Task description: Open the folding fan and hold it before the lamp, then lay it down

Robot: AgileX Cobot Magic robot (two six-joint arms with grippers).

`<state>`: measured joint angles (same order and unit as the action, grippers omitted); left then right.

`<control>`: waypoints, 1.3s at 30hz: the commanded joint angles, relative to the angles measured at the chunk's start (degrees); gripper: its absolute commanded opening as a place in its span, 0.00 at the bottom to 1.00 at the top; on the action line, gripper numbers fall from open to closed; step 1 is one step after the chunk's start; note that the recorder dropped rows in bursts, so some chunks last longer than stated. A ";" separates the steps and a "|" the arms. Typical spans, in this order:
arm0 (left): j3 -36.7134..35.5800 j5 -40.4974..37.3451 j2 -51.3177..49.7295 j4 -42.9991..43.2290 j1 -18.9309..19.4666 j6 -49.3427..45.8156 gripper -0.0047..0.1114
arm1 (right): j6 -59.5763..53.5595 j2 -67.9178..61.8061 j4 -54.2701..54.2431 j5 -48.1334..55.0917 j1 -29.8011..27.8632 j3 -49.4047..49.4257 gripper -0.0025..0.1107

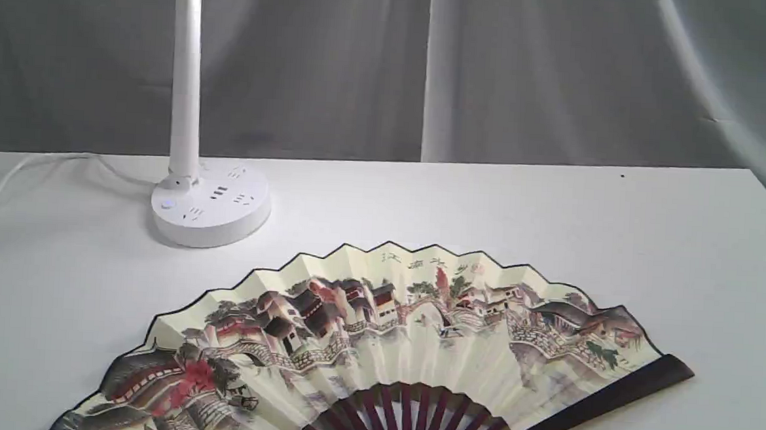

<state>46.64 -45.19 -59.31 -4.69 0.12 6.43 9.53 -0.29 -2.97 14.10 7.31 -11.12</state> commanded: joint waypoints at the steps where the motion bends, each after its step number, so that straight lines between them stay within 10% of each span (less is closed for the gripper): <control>1: -7.37 4.26 11.12 -0.37 -0.12 2.78 0.04 | 0.03 0.29 -0.30 -0.55 0.12 0.09 0.02; 19: -46.64 57.60 47.65 2.36 -0.12 2.51 0.04 | -0.12 0.29 -0.30 -0.55 0.12 0.09 0.02; 39: -46.64 50.97 47.99 8.65 -0.12 2.38 0.04 | 0.00 0.29 -0.30 -0.55 0.12 0.09 0.02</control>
<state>0.24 5.87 -11.68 3.72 0.12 8.35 9.53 -0.29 -2.97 14.10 7.31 -11.12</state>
